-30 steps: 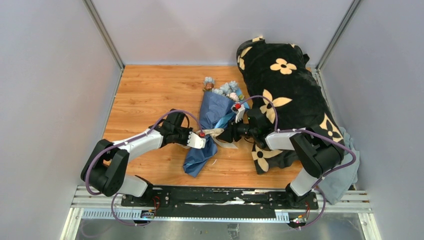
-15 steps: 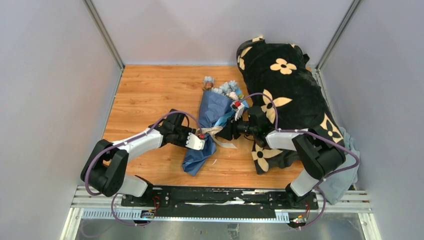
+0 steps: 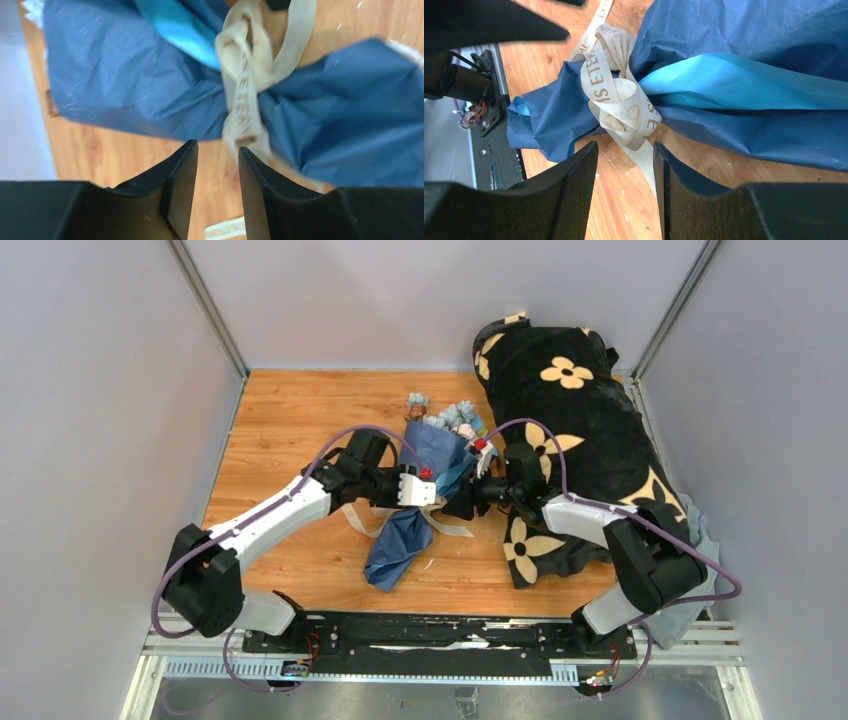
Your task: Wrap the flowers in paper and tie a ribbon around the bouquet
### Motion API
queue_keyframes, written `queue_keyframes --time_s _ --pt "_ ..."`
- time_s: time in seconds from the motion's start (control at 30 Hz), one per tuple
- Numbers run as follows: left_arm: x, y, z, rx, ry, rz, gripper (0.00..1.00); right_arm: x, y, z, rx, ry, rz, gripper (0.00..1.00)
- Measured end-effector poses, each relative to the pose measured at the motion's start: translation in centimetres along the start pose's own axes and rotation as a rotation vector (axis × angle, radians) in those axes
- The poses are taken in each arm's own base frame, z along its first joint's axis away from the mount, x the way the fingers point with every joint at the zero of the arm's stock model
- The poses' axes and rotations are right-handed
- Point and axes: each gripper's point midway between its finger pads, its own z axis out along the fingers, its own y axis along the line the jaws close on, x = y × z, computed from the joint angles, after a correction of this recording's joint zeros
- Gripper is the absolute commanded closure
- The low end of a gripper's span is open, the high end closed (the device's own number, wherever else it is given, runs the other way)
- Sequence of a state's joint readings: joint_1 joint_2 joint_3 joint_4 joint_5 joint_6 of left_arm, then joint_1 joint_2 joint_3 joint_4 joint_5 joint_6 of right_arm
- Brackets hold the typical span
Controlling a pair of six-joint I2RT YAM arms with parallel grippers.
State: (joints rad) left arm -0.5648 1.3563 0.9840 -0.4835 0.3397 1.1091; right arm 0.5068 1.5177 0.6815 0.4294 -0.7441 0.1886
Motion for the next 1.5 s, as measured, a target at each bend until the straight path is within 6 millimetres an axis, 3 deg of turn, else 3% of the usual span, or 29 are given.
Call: queue_keyframes --time_s 0.17,0.3,0.43,0.53,0.73,0.77,0.9,1.1,1.4,1.5 --pt "-1.3 -1.3 2.6 0.036 -0.030 -0.139 0.56 -0.9 0.4 -0.2 -0.031 -0.033 0.030 0.50" --pt "-1.8 -1.5 3.1 0.039 -0.048 -0.190 0.58 -1.8 0.1 -0.1 -0.032 -0.069 0.085 0.51" --pt "-2.4 -1.8 3.5 0.046 -0.062 -0.208 0.64 -0.8 -0.8 0.5 -0.006 -0.050 0.189 0.56" --pt "-2.3 -2.3 4.1 0.052 -0.062 -0.222 0.69 -0.3 -1.1 0.7 0.011 -0.038 0.233 0.68" --pt "-2.1 -4.0 4.9 0.083 -0.057 -0.237 0.70 -0.4 -1.0 0.7 0.014 -0.032 0.273 0.99" --pt "-2.1 -4.2 5.0 0.086 -0.056 -0.237 0.70 -0.4 -0.9 0.7 0.013 -0.030 0.275 1.00" --pt "-2.2 -4.2 5.1 0.081 -0.060 -0.248 0.76 -0.5 -0.8 0.5 0.017 -0.020 0.276 1.00" --pt "-2.3 -3.4 5.4 0.041 -0.067 -0.266 1.00 -1.3 -0.2 0.1 0.034 -0.003 0.212 1.00" --pt "-1.5 -3.9 6.2 0.032 -0.054 -0.272 1.00 -2.9 2.3 -0.1 -0.022 -0.016 0.076 1.00" --pt "-1.5 -3.8 6.2 0.025 -0.054 -0.287 1.00 -3.3 3.0 0.6 -0.058 -0.008 0.057 0.93"
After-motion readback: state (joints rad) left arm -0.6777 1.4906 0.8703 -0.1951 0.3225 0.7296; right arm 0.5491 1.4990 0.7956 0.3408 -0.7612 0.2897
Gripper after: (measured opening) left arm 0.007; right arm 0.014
